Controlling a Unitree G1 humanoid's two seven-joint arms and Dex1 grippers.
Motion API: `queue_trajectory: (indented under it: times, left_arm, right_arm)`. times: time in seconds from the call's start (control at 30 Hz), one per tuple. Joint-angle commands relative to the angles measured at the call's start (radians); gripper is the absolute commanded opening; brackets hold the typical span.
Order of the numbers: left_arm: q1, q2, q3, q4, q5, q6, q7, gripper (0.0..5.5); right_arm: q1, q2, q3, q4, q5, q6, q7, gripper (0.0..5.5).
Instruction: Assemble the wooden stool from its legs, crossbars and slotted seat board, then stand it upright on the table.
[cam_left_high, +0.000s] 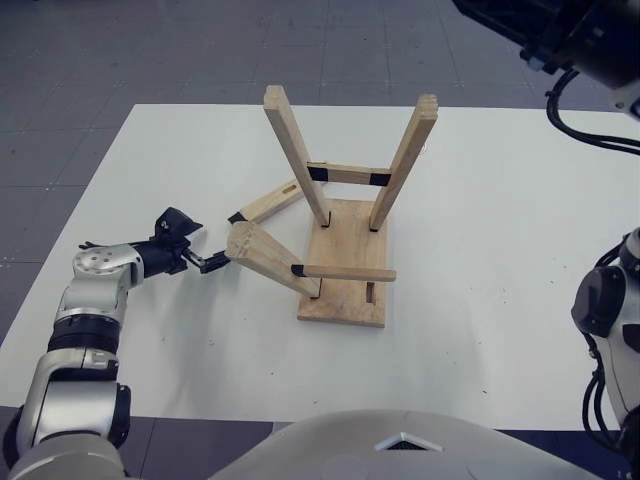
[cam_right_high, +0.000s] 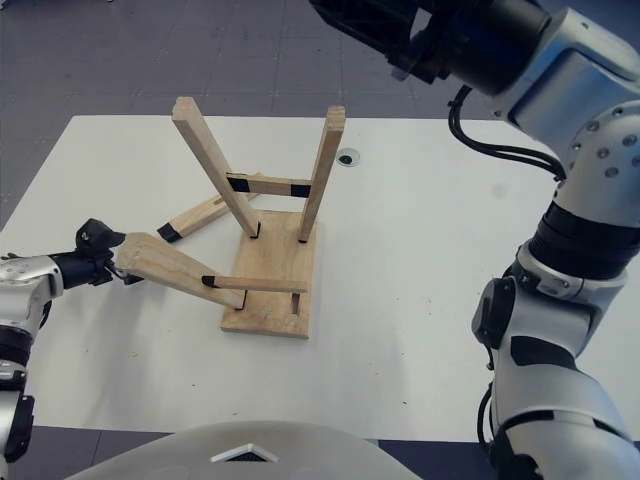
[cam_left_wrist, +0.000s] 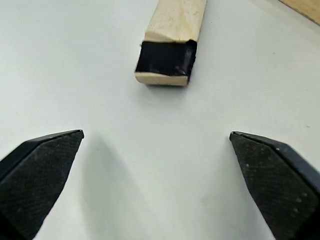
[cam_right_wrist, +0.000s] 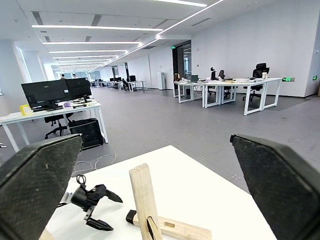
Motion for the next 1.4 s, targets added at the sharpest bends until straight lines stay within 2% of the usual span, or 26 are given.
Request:
queue_trajectory:
  times: [0.03,0.13,0.37,0.8,1.0,1.13,1.4]
  left_arm:
    - [-0.072,-0.06,-0.05,0.157,0.13,-0.049,0.089,5.49]
    - [-0.121,-0.085,-0.071,0.188,0.168,-0.098,0.08,5.49]
    - [-0.149,-0.103,-0.064,0.181,0.139,-0.053,-0.093,5.49]
    - [-0.244,-0.237,-0.004,0.352,0.137,-0.019,0.023,5.49]
    - [-0.228,-0.224,0.027,0.341,0.084,0.131,-0.12,4.45]
    - [-0.193,-0.204,0.027,0.31,0.085,0.157,-0.155,3.82]
    - [-0.1,-0.211,-0.014,0.277,0.185,0.062,0.084,2.57]
  right_arm:
    - [-0.028,0.007,0.013,-0.001,0.01,0.019,-0.005,5.5]
    - [-0.028,0.011,0.013,-0.002,0.01,0.018,-0.012,5.5]
    - [-0.022,0.014,0.013,-0.003,0.006,0.011,-0.014,5.5]
    - [-0.018,0.033,0.014,-0.01,0.015,0.017,-0.027,5.5]
    - [-0.014,0.047,0.006,-0.021,0.025,0.013,-0.058,5.5]
    - [-0.018,0.057,0.004,-0.016,0.026,0.004,-0.076,5.5]
    - [-0.028,0.071,-0.019,-0.012,0.03,-0.006,-0.111,5.5]
